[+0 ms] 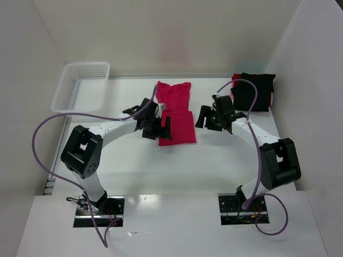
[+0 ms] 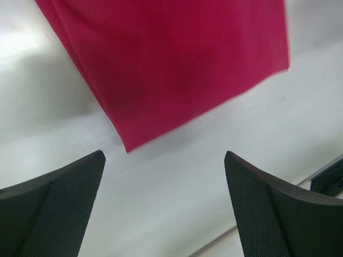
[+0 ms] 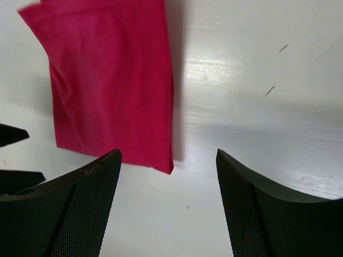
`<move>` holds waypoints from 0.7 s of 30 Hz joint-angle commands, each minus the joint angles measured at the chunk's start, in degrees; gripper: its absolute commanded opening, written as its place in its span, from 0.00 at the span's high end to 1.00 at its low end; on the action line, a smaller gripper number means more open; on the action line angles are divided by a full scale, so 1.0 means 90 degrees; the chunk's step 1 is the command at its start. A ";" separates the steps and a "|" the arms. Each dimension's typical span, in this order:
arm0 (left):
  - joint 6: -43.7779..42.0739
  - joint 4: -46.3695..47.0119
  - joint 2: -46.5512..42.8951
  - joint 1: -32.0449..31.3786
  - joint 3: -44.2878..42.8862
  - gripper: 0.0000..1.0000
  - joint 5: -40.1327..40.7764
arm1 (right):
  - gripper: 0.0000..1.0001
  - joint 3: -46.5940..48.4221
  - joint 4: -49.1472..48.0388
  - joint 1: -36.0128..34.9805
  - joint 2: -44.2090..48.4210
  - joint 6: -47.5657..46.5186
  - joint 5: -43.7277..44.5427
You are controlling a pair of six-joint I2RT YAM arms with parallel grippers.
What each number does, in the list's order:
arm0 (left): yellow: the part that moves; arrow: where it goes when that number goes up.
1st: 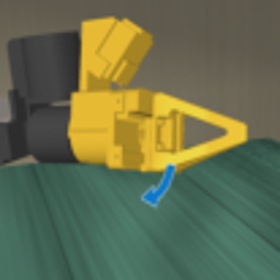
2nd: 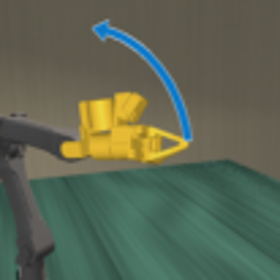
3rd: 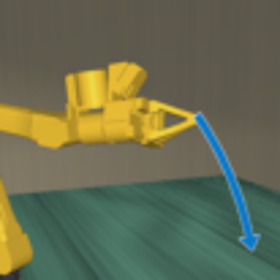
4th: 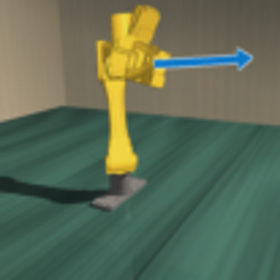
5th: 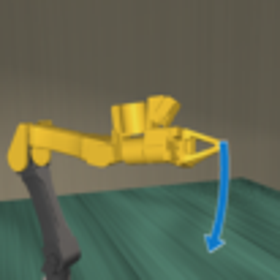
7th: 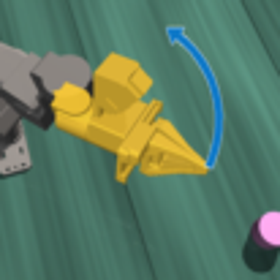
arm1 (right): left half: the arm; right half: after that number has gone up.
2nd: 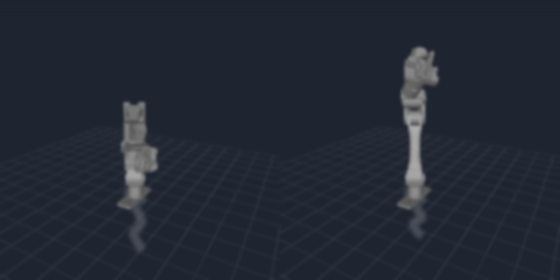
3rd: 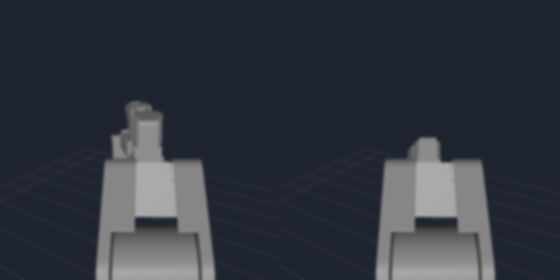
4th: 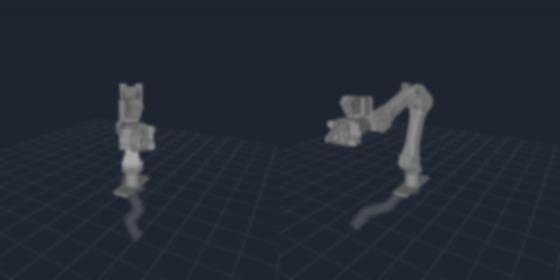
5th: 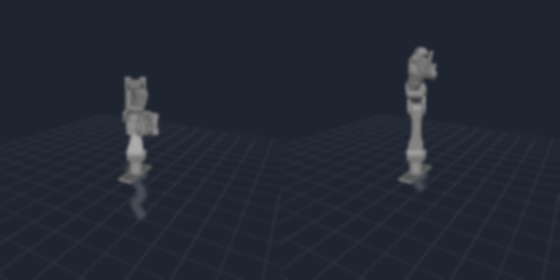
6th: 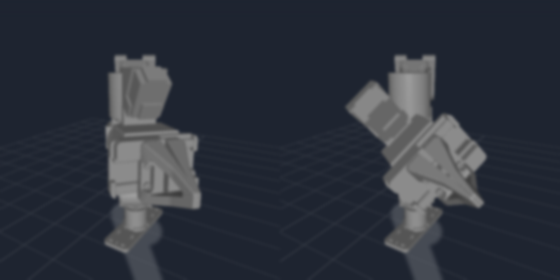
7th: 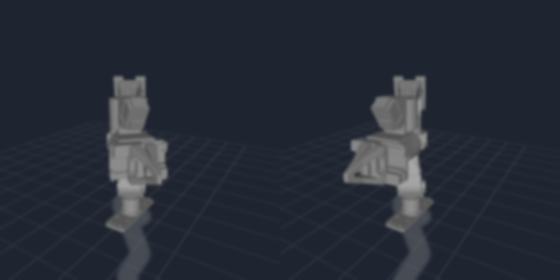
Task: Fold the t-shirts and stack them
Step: Fold the folded rectangular tshirt in 1/3 of the way
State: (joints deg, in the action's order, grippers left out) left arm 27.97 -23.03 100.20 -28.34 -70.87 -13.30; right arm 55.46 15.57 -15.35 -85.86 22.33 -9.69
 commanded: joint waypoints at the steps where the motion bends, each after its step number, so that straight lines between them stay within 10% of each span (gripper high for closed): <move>1: 0.0291 0.0000 -0.0274 -0.0162 0.0335 0.00 -0.0231 | 0.23 0.0029 0.0183 -0.0218 -0.0087 0.0009 -0.0260; 21: 0.0936 0.0771 0.0038 -0.0308 0.0824 0.12 0.0179 | 0.35 -0.0088 0.0125 -0.0901 -0.1162 0.0185 0.0159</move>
State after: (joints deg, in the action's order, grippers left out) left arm 35.07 -19.14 100.20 -30.94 -63.59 -12.01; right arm 54.85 16.84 -23.27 -95.72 23.62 -9.96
